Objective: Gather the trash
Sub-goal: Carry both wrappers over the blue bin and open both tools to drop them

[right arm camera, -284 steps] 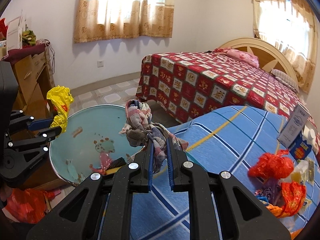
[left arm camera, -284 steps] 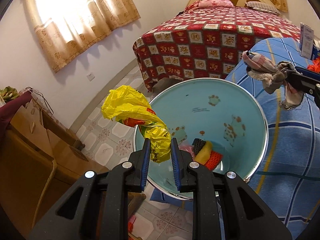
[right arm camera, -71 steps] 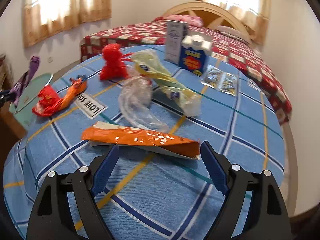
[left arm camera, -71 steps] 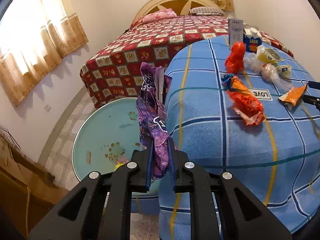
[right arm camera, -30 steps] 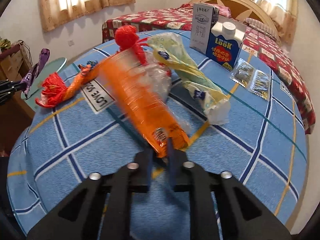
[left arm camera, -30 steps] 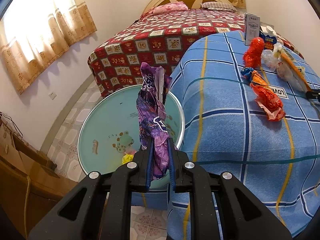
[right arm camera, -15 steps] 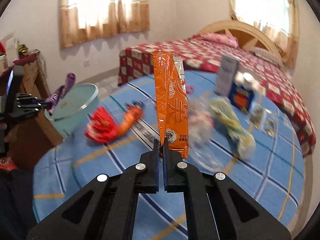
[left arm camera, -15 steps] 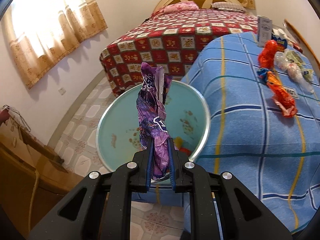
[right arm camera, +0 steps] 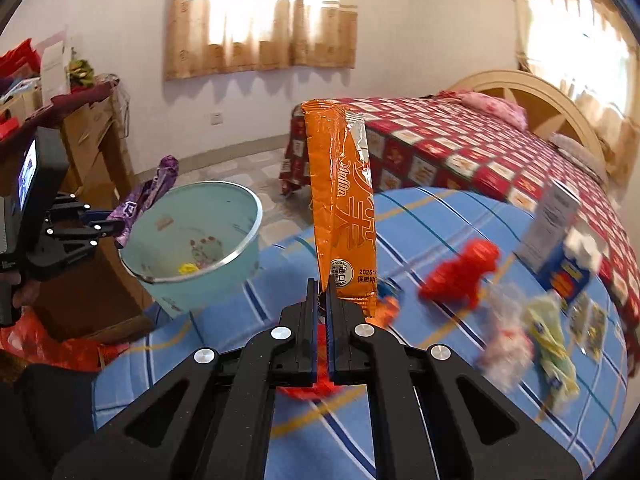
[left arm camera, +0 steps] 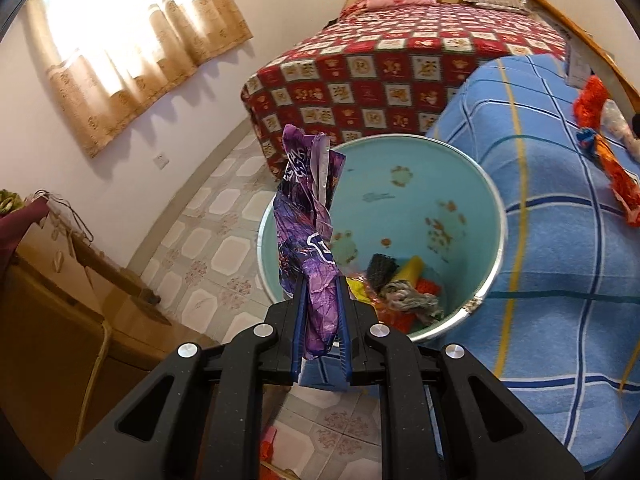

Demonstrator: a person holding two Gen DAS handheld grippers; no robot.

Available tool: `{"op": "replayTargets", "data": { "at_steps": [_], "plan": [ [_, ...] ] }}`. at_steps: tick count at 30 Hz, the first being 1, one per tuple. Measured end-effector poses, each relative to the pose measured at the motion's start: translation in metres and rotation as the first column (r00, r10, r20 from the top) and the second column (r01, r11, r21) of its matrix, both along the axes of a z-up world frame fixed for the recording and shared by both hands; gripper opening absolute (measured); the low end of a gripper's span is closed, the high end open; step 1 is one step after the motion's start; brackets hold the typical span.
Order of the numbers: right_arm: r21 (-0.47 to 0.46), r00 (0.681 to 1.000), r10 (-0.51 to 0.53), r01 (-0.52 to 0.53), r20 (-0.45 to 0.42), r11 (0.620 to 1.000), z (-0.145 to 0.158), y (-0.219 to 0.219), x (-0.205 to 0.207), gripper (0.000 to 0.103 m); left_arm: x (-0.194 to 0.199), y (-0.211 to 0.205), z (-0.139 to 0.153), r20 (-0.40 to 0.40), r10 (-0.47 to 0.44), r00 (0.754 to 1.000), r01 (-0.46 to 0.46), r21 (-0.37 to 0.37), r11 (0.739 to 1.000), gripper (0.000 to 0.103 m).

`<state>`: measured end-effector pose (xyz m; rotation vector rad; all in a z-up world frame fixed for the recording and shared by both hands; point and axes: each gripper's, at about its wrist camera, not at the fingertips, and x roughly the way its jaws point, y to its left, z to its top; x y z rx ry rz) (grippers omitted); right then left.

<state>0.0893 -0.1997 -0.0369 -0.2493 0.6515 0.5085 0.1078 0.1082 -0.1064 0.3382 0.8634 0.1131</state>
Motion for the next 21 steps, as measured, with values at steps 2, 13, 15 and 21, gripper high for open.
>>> {"op": "replayTargets", "data": {
  "at_steps": [2,13,15,21],
  "plan": [
    [-0.015,0.999,0.033,-0.033,-0.001,0.999,0.0,0.021,0.006,0.004,0.001,0.003,0.001,0.009,0.008,1.0,-0.008,0.017,1.0,0.014],
    [-0.099,0.991,0.127,-0.132,-0.048,0.986,-0.016,0.091,0.027,0.004,0.008,0.022,0.007,0.04,0.066,0.997,-0.068,0.057,0.996,0.015],
    [-0.106,0.989,0.14,-0.145,-0.057,0.984,-0.019,0.099,0.028,0.004,0.011,0.025,0.006,0.037,0.074,0.997,-0.076,0.049,0.996,0.015],
    [-0.132,0.983,0.169,-0.178,-0.076,0.975,-0.028,0.115,0.027,0.004,0.012,0.03,0.004,0.027,0.087,0.996,-0.088,0.026,0.996,0.015]
  ]
}}
